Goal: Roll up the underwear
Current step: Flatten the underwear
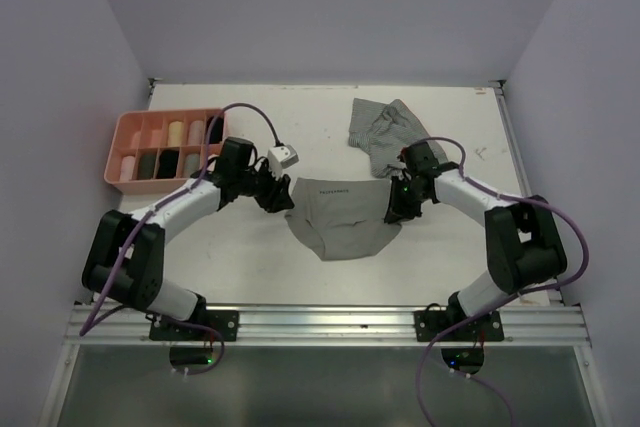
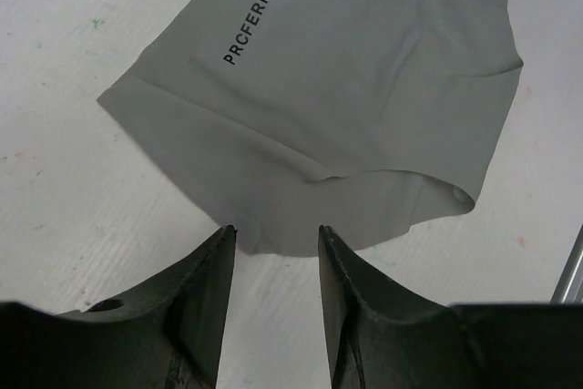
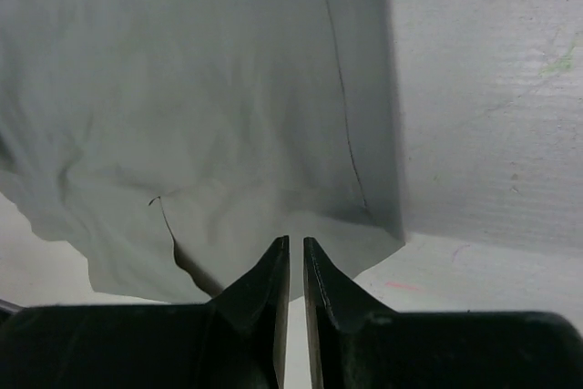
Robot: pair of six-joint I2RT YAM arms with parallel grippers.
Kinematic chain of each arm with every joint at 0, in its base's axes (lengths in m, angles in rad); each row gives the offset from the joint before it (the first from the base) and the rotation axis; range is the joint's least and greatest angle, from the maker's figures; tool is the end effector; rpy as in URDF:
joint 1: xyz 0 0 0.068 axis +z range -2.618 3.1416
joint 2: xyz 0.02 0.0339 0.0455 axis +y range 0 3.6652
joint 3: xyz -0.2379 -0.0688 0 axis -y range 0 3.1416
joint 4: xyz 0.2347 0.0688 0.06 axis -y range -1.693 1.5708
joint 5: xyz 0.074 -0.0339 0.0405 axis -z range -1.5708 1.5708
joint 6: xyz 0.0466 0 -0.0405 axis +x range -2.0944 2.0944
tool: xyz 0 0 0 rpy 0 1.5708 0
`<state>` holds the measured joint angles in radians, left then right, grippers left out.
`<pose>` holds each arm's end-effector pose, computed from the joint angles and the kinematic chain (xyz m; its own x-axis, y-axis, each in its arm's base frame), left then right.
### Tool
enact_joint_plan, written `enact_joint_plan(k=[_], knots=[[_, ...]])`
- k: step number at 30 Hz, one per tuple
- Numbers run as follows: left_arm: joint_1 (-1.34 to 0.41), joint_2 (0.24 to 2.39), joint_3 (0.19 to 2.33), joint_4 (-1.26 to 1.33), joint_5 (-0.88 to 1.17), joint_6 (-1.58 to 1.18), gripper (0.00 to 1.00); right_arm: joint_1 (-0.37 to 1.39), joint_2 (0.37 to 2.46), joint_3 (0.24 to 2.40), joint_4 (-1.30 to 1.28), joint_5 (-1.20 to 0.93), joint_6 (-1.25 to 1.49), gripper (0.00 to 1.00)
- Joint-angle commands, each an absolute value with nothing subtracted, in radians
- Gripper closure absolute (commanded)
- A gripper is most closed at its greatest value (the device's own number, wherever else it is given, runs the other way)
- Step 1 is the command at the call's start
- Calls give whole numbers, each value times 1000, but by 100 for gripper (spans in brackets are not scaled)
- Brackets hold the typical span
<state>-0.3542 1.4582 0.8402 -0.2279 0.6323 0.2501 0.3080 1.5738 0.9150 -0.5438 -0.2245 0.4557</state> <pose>0.2656 -0.1276 0.1793 -0.5200 0.4052 -0.7519 0.8010 0.5371 -0.2645 0.2694 0.0966 0.1437 -0.9620 0.1442 -0.2318 0.0573 0.9369 0.3449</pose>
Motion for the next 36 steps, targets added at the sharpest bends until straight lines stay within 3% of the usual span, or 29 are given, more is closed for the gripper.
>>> enact_joint_plan(k=[1, 8, 14, 16, 18, 20, 21, 27, 36], knots=[[-367, 1523, 883, -104, 683, 160, 55, 305, 1575, 908, -439, -184, 486, 85], [-371, 1651, 917, -117, 603, 135, 57, 298, 1638, 977, -509, -115, 466, 86], [-370, 1484, 827, -90, 663, 192, 45, 296, 1546, 969, -477, -155, 486, 81], [-390, 1463, 822, -113, 524, 218, 35, 296, 1510, 992, -488, -111, 492, 80], [-445, 1441, 804, -117, 375, 245, 32, 299, 1511, 1044, -523, -56, 482, 64], [-477, 1416, 776, -72, 325, 253, 3, 296, 1554, 1106, -558, -3, 454, 61], [-485, 1416, 769, -66, 266, 250, 0, 295, 1571, 1124, -583, 17, 445, 61], [-551, 1434, 764, -49, 88, 264, 0, 302, 1713, 1189, -607, 29, 399, 62], [-574, 1463, 762, -46, 48, 296, 0, 331, 1776, 1181, -575, 47, 360, 63]])
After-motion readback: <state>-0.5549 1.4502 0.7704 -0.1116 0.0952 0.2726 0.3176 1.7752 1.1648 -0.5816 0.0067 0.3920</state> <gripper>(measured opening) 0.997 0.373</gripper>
